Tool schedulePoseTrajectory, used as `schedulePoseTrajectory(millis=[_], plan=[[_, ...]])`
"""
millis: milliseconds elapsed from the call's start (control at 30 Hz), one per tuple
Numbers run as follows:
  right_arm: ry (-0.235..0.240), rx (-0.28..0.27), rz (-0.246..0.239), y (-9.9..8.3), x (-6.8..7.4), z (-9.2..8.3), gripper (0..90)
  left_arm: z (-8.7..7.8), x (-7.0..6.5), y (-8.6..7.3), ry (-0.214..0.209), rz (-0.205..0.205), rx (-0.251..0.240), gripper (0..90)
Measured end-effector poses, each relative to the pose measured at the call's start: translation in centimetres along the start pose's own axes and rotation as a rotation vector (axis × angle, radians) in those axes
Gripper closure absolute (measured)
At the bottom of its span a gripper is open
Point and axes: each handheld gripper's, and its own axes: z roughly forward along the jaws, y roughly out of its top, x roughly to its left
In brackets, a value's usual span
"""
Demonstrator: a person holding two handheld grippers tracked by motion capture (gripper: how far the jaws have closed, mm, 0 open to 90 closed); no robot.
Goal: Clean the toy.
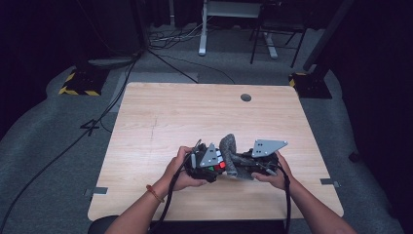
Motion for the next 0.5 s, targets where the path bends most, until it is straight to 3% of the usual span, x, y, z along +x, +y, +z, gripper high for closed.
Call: schedulePoseTrajectory(millis=[100, 233, 367, 500], plan=[[-0.010, 0.050, 0.007, -0.9, -0.6, 0.9, 77.7, -0.5, 0.1, 0.1, -0.002, 0.002, -0.028, 33.5], [-0.002, 0.076, 0.009, -1.2, -0.6, 1.5, 77.7, -1.2, 0.2, 0.2, -0.002, 0.001, -0.050, 33.4], [0.007, 0.081, 0.011, -1.2, -0.5, 1.6, 77.7, -1.5, 0.4, 0.2, -0.009, -0.004, -0.067, 33.5], [0.021, 0.051, 0.014, -1.0, -0.4, 1.4, 77.9, -1.3, 0.3, 0.0, -0.014, -0.007, -0.069, 33.3]])
